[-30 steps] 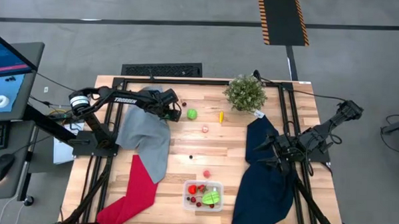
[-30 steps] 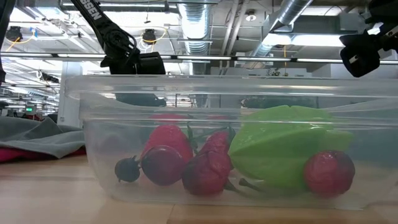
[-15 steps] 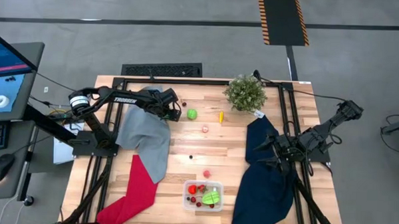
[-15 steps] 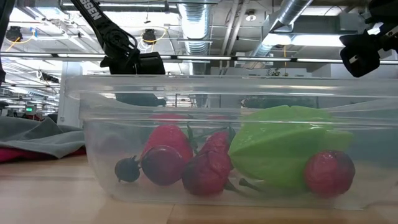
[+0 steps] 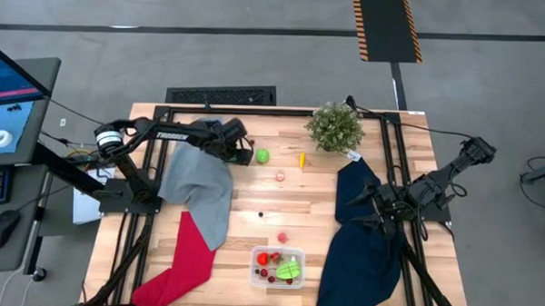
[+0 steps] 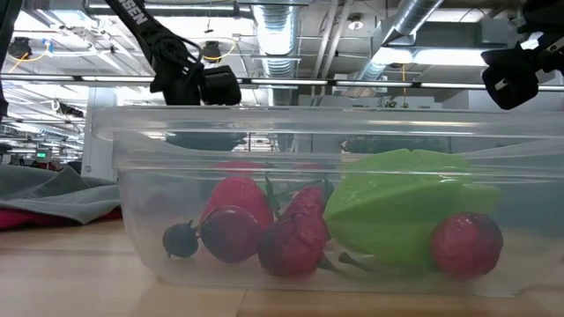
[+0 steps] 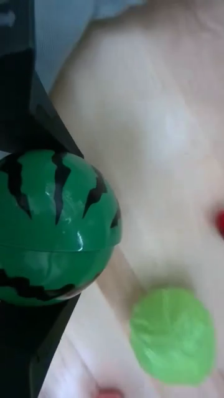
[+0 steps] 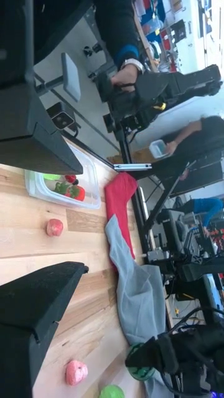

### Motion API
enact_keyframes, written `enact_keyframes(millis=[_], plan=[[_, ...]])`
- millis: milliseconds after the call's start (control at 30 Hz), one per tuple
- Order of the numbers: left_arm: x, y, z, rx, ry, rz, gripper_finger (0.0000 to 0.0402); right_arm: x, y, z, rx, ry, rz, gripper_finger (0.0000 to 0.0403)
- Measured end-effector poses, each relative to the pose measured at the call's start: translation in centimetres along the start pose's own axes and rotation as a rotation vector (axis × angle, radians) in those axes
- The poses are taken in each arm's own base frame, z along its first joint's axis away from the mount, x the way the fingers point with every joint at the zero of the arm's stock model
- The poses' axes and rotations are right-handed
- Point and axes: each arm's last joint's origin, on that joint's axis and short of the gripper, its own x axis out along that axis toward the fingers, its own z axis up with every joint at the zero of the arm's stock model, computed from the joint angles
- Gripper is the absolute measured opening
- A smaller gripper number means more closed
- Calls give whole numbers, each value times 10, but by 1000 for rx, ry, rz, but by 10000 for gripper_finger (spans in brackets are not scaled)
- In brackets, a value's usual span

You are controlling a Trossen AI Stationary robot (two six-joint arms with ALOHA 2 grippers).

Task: Pick and placing Produce into tupperware
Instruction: Put the watermelon into the transparent bin

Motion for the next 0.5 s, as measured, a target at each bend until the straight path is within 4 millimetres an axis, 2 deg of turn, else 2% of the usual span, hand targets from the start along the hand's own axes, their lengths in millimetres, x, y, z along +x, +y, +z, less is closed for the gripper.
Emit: enact_keyframes(millis=[133,267,500], plan=[[-4,-10,2,20,-11,-31,293,0,0,0,0,0,0,265],[-7,-22,1,43,1,-85,281,0,0,0,0,0,0,265],[-16,-57,-12,141,20,-190,283,0,0,0,0,0,0,265]])
